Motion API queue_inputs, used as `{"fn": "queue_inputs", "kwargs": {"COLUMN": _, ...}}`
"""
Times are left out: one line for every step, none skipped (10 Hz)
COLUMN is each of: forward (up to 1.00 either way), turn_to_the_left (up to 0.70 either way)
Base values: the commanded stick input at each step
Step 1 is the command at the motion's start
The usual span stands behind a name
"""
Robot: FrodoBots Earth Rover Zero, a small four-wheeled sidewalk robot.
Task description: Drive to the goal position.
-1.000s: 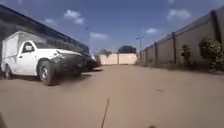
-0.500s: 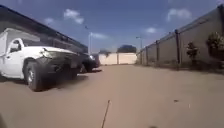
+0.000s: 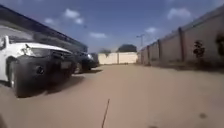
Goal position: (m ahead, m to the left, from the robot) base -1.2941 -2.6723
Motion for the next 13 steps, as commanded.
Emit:
{"fn": "queue_inputs", "kwargs": {"forward": 1.00, "turn_to_the_left": 0.00}}
{"fn": "queue_inputs", "kwargs": {"forward": 1.00, "turn_to_the_left": 0.00}}
{"fn": "queue_inputs", "kwargs": {"forward": 1.00, "turn_to_the_left": 0.00}}
{"fn": "queue_inputs", "kwargs": {"forward": 1.00, "turn_to_the_left": 0.00}}
{"fn": "queue_inputs", "kwargs": {"forward": 1.00, "turn_to_the_left": 0.00}}
{"fn": "queue_inputs", "kwargs": {"forward": 1.00, "turn_to_the_left": 0.00}}
{"fn": "queue_inputs", "kwargs": {"forward": 1.00, "turn_to_the_left": 0.00}}
{"fn": "queue_inputs", "kwargs": {"forward": 1.00, "turn_to_the_left": 0.00}}
{"fn": "queue_inputs", "kwargs": {"forward": 1.00, "turn_to_the_left": 0.00}}
{"fn": "queue_inputs", "kwargs": {"forward": 1.00, "turn_to_the_left": 0.00}}
{"fn": "queue_inputs", "kwargs": {"forward": 1.00, "turn_to_the_left": 0.00}}
{"fn": "queue_inputs", "kwargs": {"forward": 1.00, "turn_to_the_left": 0.00}}
{"fn": "queue_inputs", "kwargs": {"forward": 1.00, "turn_to_the_left": 0.00}}
